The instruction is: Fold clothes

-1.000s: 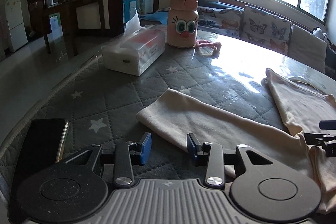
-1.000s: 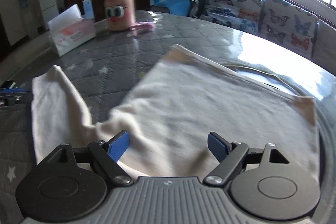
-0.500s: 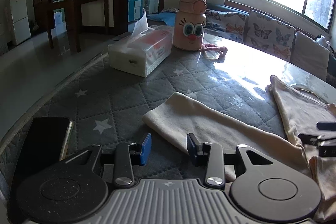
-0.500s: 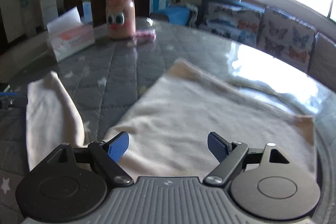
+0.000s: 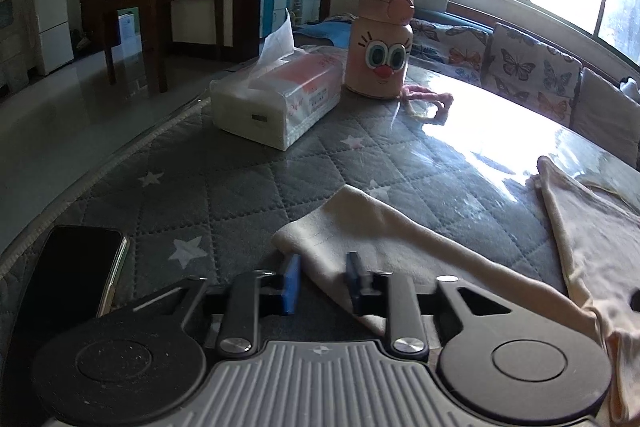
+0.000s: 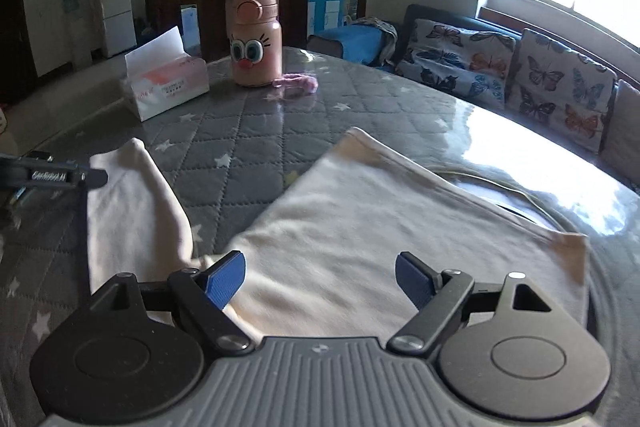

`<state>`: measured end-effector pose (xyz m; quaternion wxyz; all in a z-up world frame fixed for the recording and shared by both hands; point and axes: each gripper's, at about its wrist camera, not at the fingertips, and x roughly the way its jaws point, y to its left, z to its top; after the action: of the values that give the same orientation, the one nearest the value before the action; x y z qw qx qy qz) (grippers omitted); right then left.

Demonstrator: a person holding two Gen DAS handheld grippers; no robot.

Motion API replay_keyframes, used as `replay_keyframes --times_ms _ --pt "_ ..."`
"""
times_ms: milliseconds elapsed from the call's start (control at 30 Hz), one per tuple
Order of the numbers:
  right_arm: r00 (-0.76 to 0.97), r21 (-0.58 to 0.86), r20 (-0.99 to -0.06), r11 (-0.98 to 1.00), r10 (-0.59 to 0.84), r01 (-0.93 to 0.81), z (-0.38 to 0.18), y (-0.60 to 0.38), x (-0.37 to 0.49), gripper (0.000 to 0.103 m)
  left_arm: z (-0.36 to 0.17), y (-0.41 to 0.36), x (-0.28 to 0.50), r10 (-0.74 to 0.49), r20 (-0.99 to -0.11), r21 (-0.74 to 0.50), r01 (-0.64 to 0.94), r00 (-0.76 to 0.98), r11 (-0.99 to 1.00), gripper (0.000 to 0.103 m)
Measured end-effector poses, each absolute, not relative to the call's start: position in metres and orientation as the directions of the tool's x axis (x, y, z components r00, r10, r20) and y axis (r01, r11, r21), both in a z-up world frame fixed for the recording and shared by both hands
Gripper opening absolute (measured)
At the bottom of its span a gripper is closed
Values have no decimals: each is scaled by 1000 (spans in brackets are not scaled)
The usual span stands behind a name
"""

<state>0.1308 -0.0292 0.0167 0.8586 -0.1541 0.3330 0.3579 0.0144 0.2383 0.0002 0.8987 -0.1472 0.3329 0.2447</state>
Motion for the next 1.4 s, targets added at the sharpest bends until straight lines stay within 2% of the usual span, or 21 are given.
replay_keyframes --times_ms 33,100,367,533,700,833,933,1067,1167,1200,1267,1400 --pt "523 -25 -683 699 510 -714 17 -34 129 84 0 239 14 336 -670 -117 -541 662 833 6" --pt "525 -20 -682 705 509 -709 19 -43 124 84 4 239 13 333 -662 -136 -544 671 828 5" --pt "557 10 -662 749 502 -663 27 -84 113 84 50 196 5 269 -559 -156 -418 784 895 4" --pt "575 32 -654 778 491 -628 29 -111 110 84 82 143 6 137 -488 -164 -245 862 956 4" --pt "599 57 -648 814 471 -578 28 -144 107 84 93 77 10 -42 -463 -167 -41 886 985 4" --pt "609 81 -652 841 451 -535 24 -170 105 84 85 31 17 -159 -473 -153 97 867 983 4" --pt "613 100 -658 857 438 -505 19 -187 103 84 71 6 24 -234 -516 -153 180 824 972 5" --pt "613 124 -666 873 425 -471 14 -207 100 83 62 -3 22 -265 -541 -127 233 798 964 9" --pt "613 136 -667 878 424 -459 13 -215 98 76 57 -2 16 -261 -550 -98 250 793 963 21" --pt "613 145 -664 877 429 -457 15 -218 97 74 56 -2 15 -260 -553 -88 255 791 963 28" --pt "607 159 -660 872 443 -463 17 -217 96 68 53 -2 11 -258 -559 -68 266 788 961 33" --pt "570 196 -657 841 494 -504 19 -204 93 59 46 32 2 -162 -577 -24 182 800 983 40"
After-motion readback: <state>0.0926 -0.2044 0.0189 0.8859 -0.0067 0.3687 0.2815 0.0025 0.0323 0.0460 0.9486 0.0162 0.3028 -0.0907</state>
